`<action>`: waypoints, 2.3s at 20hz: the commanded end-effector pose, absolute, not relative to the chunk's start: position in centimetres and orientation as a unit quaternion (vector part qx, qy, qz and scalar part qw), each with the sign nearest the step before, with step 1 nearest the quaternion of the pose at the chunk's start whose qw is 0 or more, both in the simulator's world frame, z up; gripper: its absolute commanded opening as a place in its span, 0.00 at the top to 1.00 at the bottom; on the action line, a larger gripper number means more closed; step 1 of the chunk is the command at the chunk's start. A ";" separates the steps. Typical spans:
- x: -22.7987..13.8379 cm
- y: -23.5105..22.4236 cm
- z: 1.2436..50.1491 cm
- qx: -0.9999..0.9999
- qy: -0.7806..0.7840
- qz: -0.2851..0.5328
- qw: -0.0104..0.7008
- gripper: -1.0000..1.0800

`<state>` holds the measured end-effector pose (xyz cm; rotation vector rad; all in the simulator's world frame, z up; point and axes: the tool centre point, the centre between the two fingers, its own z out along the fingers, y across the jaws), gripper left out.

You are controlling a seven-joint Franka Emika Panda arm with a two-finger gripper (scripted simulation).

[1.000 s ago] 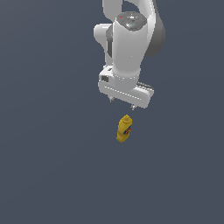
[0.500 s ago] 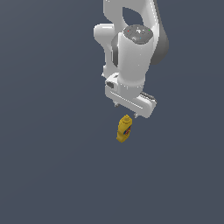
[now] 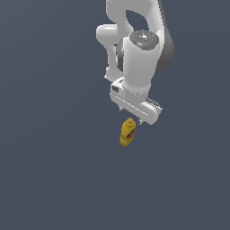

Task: Pick up the object and move it to a goal position.

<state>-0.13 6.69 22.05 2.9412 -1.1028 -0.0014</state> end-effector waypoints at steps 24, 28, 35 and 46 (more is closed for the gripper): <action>-0.1 6.7 17.0 0.936 -0.353 0.000 0.000 1.00; -0.1 6.7 17.0 0.936 -0.353 0.000 0.000 1.00; 0.3 6.4 17.8 0.938 -0.346 0.007 -0.005 1.00; 2.8 4.3 23.0 0.951 -0.302 0.052 -0.040 1.00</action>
